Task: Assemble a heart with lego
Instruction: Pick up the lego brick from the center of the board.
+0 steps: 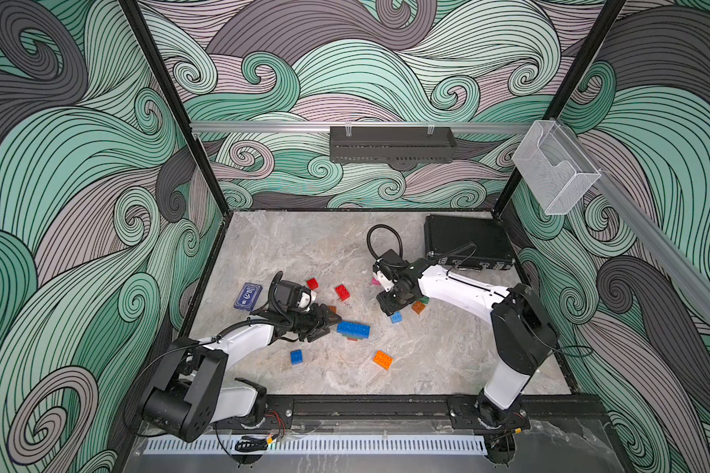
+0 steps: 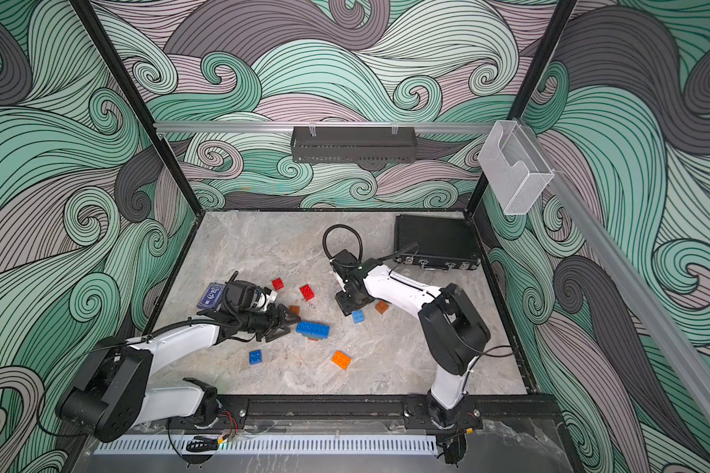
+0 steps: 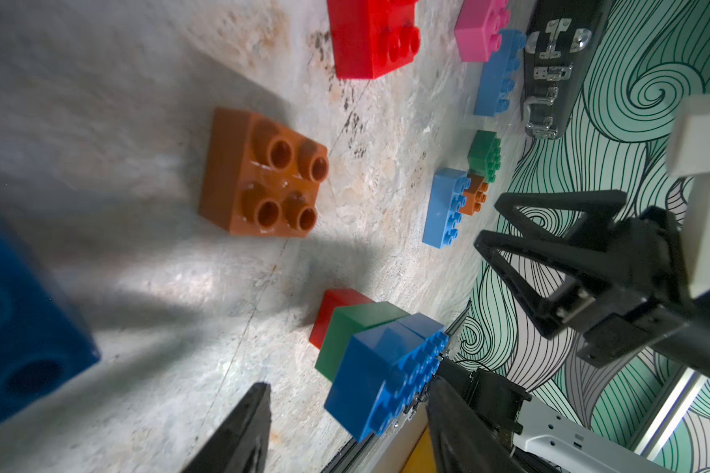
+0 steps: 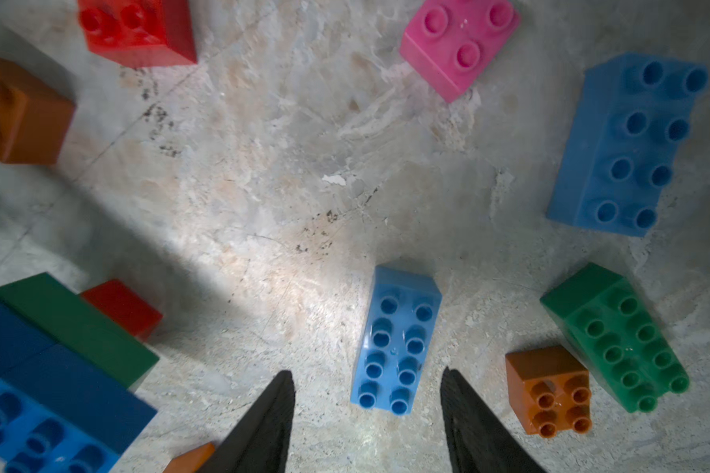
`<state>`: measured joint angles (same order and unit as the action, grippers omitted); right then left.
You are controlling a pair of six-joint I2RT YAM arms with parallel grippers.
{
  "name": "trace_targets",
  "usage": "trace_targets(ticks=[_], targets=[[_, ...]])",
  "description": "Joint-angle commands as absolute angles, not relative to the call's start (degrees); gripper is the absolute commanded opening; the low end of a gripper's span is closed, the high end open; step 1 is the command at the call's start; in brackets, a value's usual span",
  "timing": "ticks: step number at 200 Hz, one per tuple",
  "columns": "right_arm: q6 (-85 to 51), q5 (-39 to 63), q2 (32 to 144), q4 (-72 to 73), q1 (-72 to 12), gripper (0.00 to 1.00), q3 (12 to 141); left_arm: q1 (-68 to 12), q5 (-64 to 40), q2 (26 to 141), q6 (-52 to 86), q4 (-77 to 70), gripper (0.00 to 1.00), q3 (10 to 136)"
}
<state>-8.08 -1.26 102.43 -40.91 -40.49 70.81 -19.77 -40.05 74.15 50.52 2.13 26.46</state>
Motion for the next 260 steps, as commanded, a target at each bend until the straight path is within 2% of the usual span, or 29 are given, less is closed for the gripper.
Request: trace_targets(ticks=[1, 103, 156, 203, 260], targets=[[-10.44, -3.75, 104.15, -40.98, -40.31, 0.57, 72.37, -20.21, -38.85, 74.45, 49.77, 2.10, 0.62, 27.95], [-9.82, -6.26, 109.82, -40.97, -40.25, 0.45, 74.70, -20.37, -38.58, 74.35, 50.19, 1.78, 0.62, 27.86], [-9.58, -5.90, 110.87, -40.74, -40.25, 0.43, 74.57, -20.47, -38.76, 74.72, 50.54, 1.30, 0.62, 27.86], [-8.59, -4.74, 109.68, -40.15, -40.26, 0.36, 74.00, -20.65, -39.02, 74.71, 50.38, 1.41, 0.62, 27.86], [-0.54, 0.80, 104.07, -41.11, -40.31, 0.31, 73.29, -22.35, -40.57, 76.19, 48.83, 2.29, 0.62, 29.06]])
